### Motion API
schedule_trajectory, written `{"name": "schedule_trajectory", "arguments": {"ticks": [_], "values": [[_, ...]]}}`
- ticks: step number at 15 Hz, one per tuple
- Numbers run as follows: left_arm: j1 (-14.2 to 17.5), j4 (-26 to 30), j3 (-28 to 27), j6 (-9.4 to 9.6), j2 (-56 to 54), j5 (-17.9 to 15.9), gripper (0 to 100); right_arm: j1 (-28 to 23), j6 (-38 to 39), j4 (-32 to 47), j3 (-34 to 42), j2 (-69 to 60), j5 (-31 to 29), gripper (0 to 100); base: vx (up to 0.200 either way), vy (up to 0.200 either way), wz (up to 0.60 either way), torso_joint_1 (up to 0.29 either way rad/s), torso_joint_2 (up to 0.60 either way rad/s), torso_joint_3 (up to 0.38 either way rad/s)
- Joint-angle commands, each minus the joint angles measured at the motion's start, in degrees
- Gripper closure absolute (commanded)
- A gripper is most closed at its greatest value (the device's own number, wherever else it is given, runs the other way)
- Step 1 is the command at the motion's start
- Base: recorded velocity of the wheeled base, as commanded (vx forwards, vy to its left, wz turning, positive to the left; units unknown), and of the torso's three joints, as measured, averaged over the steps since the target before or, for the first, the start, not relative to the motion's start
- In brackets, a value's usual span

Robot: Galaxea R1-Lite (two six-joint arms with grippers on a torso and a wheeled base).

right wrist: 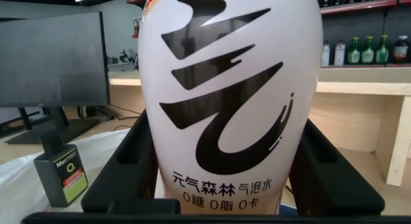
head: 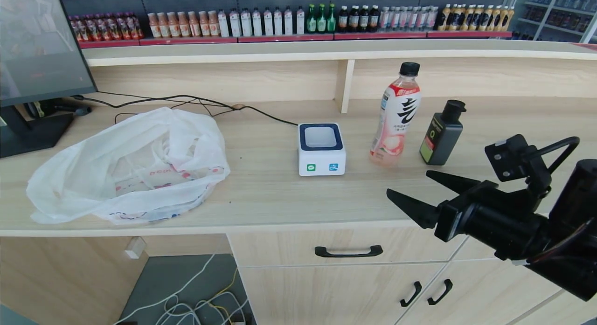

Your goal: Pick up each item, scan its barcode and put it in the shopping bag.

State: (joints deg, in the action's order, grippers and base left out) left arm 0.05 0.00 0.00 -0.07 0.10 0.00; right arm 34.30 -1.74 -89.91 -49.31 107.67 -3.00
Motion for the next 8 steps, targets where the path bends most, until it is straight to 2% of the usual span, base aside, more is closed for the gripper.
{"name": "schedule_trajectory", "arguments": {"ticks": [1,8], "values": [[0.0,0.0,0.0,-0.01,0.0,0.0,0,-0.1,0.0,-0.1,-0.1,0.5,0.0,100,0.000,0.200,0.00,-0.002,0.00,0.002],[0.0,0.0,0.0,-0.10,0.0,0.0,0,-0.8,0.1,-0.1,-0.1,1.3,0.0,100,0.000,0.200,0.00,0.003,0.00,0.005]]}}
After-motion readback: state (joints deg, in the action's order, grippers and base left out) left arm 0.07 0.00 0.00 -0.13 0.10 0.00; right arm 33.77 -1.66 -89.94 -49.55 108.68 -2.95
